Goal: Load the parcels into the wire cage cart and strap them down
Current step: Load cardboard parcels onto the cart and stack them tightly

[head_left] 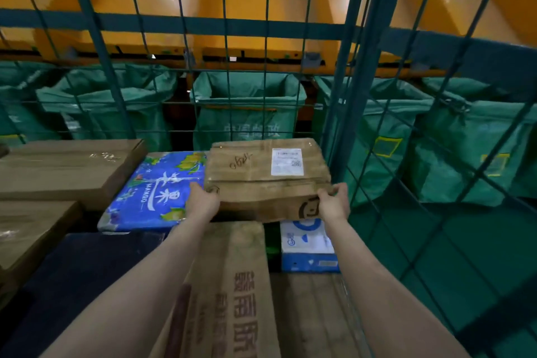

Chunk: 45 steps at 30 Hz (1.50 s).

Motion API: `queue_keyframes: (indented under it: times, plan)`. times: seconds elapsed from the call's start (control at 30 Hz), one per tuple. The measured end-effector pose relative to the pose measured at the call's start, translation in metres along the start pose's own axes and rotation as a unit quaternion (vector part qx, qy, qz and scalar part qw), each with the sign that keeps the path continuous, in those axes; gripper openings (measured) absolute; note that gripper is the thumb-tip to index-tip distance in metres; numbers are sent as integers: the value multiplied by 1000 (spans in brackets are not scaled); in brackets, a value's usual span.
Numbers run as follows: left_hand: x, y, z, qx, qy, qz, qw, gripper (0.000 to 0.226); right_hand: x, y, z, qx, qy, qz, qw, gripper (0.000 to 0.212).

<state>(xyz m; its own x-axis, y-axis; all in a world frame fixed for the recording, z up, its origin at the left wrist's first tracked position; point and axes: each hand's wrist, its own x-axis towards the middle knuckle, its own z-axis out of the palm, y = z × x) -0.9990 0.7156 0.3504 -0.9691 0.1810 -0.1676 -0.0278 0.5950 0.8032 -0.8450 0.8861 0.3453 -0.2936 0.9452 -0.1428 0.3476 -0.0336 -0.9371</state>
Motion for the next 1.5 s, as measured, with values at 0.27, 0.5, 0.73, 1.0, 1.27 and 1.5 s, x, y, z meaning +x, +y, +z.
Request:
queue_keyframes:
  times: [0.27,0.5,0.73,1.0,1.27,1.5]
  plan:
    - [9,1,4,276,22,119,954,19,15,9,17,-92,-18,18,995,40]
    - [15,-6,-4,251,-18,160,955,28,3,4,14,-151,-51,-1,987,56]
    - [-12,4,-16,290,-39,192,937,42,-24,-7,15,-145,-51,30,988,62]
    - [-71,6,-50,225,-45,209,951,38,-67,-17,-3,-126,-74,37,989,69]
    - [-149,-16,-108,164,-42,184,968,34,-155,-35,-25,-106,-132,-17,985,48]
    - [-214,-45,-173,111,-29,154,982,30,-255,-48,-37,-145,-183,-16,972,43]
